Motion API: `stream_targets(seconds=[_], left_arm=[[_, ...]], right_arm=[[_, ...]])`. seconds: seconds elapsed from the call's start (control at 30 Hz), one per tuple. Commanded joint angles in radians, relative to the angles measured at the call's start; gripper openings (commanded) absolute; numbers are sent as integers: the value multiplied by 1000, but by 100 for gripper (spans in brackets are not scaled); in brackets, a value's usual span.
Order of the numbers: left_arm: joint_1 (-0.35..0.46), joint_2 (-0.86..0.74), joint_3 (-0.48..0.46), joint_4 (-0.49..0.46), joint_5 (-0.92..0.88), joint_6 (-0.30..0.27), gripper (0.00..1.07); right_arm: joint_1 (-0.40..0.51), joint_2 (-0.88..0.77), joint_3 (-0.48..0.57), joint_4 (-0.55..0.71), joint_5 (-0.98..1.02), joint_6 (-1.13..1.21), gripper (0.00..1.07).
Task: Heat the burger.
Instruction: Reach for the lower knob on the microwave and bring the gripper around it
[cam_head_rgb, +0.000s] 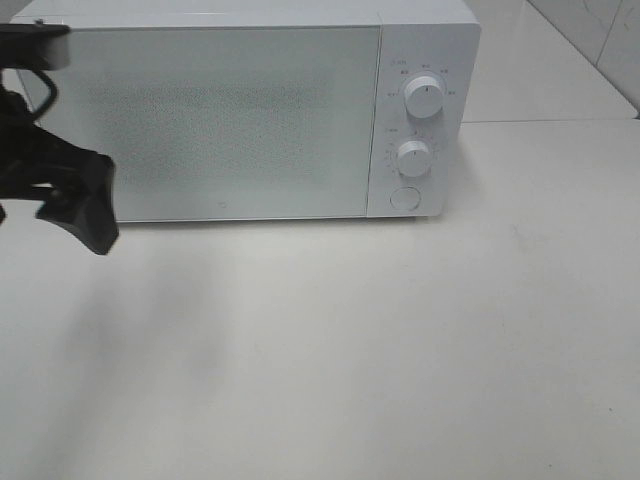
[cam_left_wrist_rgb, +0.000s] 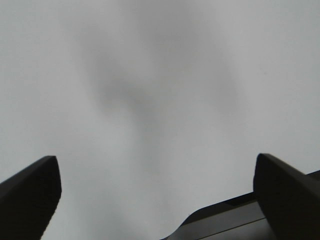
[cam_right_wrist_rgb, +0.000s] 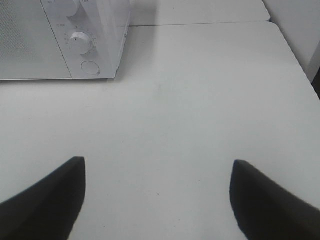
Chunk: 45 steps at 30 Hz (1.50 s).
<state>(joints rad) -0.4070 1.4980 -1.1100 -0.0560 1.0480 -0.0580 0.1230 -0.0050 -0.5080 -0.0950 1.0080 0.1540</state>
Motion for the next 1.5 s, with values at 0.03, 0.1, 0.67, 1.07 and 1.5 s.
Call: stream_targets(seconds=[0.03,0.1,0.67,1.07,1.5], left_arm=[[119,-63,3,1,62,42,100],[149,-78,4,1,74,51,100],[391,-442,359,1,75,86,100],[391,-762,577,-11,-13,80,100],[391,-1140,604,4,-10,82,100]], right_arm=[[-9,-25,3,-6,-2,-4,74],[-9,-25,3,-6,-2,-4,74],[-9,-25,3,-6,-2,-4,74],[-9,-25,3,-6,-2,-4,74],[-9,-25,3,-6,-2,-4,74]])
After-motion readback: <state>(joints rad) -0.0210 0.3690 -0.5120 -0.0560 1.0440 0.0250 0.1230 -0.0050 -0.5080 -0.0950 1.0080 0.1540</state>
